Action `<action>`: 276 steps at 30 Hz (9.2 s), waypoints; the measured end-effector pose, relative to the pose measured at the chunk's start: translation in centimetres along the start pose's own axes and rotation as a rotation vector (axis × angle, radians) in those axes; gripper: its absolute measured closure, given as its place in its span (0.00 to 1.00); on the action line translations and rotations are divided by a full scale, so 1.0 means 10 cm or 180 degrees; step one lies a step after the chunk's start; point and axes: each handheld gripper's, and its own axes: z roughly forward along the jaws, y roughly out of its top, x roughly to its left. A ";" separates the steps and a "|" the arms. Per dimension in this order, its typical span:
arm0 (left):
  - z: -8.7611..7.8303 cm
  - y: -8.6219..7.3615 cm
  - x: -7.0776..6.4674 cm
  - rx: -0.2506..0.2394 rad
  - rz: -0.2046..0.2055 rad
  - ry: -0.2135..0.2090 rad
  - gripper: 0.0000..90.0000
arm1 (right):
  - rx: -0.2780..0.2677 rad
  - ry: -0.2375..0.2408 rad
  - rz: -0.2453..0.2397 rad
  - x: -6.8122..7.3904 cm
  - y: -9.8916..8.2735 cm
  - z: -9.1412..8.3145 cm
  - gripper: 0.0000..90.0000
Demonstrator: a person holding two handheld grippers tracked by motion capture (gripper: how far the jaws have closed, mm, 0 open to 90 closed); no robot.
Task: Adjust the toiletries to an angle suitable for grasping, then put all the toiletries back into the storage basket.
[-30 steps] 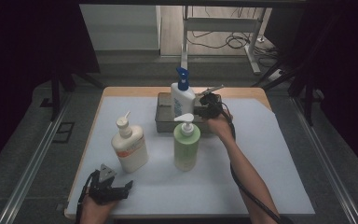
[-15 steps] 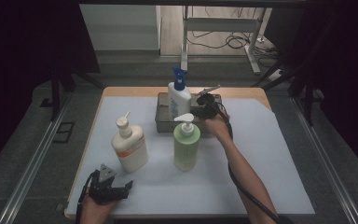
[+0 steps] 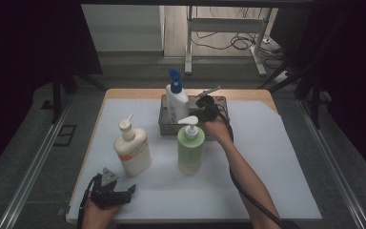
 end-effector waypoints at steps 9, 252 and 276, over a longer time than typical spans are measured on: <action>0.00 0.00 0.00 0.0000 0.0000 0.0000 0.13 | -0.0001 0.0096 -0.0010 0.04 0.02 0.05 0.99; 0.00 0.00 0.00 -0.0014 0.0016 0.0006 0.13 | -0.0345 0.0264 -0.0715 0.87 -0.17 -1.10 0.14; 0.00 0.00 0.00 -0.0021 0.0007 0.0005 0.13 | -0.0488 0.0007 -0.0609 0.73 0.32 -1.15 0.14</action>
